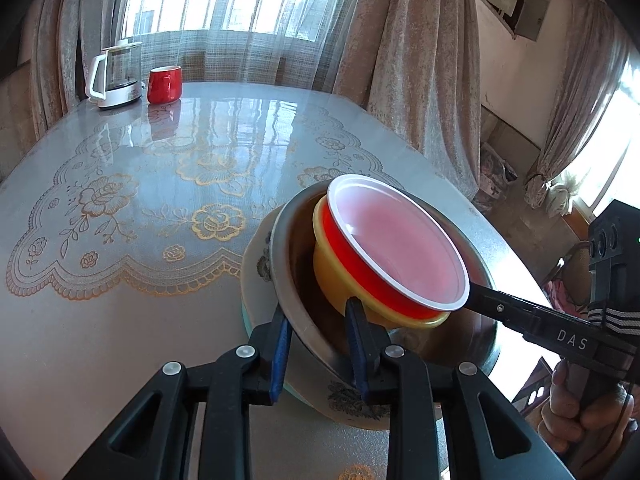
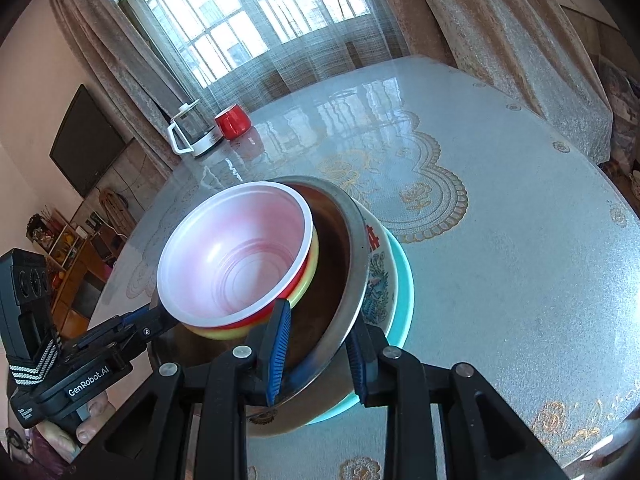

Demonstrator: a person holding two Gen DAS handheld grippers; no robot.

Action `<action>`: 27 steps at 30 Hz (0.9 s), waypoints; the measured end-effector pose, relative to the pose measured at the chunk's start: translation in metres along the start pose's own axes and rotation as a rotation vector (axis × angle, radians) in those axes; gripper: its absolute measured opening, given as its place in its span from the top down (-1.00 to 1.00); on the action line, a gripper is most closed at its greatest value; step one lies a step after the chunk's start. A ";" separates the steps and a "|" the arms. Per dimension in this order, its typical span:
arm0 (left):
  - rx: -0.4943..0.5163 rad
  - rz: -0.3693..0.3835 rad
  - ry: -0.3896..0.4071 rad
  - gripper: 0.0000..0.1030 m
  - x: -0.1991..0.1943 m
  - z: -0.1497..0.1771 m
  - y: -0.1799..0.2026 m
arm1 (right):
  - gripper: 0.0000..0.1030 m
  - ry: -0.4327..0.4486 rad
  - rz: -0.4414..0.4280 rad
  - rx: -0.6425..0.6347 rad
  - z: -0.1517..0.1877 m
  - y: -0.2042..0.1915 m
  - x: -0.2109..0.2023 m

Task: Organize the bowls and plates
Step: 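Lower the steel bowl onto the white plate atop the teal plate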

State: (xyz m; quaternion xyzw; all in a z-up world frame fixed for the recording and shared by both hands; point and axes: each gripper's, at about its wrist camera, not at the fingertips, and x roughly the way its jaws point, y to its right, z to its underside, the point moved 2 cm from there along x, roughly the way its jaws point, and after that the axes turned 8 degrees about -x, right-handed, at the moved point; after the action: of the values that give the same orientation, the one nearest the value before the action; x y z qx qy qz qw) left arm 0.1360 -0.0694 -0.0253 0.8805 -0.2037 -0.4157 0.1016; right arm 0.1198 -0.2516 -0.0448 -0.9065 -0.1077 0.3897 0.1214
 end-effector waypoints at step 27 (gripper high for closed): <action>-0.011 0.021 0.006 0.41 -0.013 0.009 0.007 | 0.46 0.026 0.004 0.010 0.009 -0.003 -0.014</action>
State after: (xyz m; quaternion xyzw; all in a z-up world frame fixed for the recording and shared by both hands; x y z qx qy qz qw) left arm 0.1198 -0.0703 -0.0200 0.8791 -0.2104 -0.4130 0.1113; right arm 0.1029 -0.2521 -0.0405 -0.9111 -0.1024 0.3785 0.1266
